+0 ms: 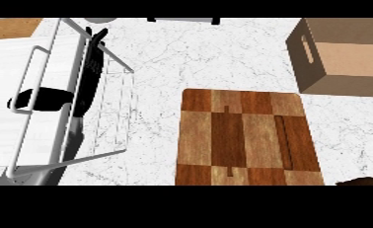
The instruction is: Pick the squash from the cutting board and place it in the cardboard box
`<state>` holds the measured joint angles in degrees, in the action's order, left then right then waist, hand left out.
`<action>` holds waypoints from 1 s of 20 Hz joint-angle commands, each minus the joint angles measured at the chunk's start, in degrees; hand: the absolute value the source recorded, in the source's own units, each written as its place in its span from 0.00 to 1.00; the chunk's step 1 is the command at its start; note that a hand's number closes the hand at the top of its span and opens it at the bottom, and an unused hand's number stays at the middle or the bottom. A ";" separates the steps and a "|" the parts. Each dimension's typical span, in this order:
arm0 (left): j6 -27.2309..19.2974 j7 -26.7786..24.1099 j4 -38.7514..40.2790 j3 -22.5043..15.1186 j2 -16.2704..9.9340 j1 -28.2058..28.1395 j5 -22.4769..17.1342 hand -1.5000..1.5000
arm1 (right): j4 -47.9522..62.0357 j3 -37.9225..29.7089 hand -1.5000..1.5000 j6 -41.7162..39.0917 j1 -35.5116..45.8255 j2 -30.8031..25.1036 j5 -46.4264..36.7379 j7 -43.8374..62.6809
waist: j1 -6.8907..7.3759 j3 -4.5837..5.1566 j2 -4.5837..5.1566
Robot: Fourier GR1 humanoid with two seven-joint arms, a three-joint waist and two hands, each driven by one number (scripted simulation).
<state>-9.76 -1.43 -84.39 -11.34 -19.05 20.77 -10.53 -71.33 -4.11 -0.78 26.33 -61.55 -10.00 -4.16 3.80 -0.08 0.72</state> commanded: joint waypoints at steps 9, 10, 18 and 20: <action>5.89 2.20 1.64 -9.57 1.49 -2.64 2.32 0.50 | 20.15 5.41 0.00 0.38 8.60 12.89 -3.84 0.86 | 0.17 -0.09 0.67; 7.07 1.70 1.35 -8.20 0.34 -1.79 1.28 0.50 | 22.32 5.34 0.00 -0.65 9.38 14.03 -3.18 -0.41 | 0.30 -0.11 0.74; 5.07 3.16 -0.71 -8.79 0.17 -3.38 2.40 0.50 | 32.40 -0.78 0.00 -1.21 13.56 17.91 2.03 -11.01 | -0.73 -0.31 0.30; 5.75 2.46 1.13 -7.72 -0.12 -2.95 1.42 0.50 | 33.03 -5.37 0.00 -0.10 15.89 18.39 6.07 -11.57 | -1.85 -0.28 0.34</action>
<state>-10.04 -1.31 -84.57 -11.18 -19.32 20.39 -10.90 -41.28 -4.12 -1.48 39.81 -45.05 -9.02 -12.81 3.32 -0.31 0.82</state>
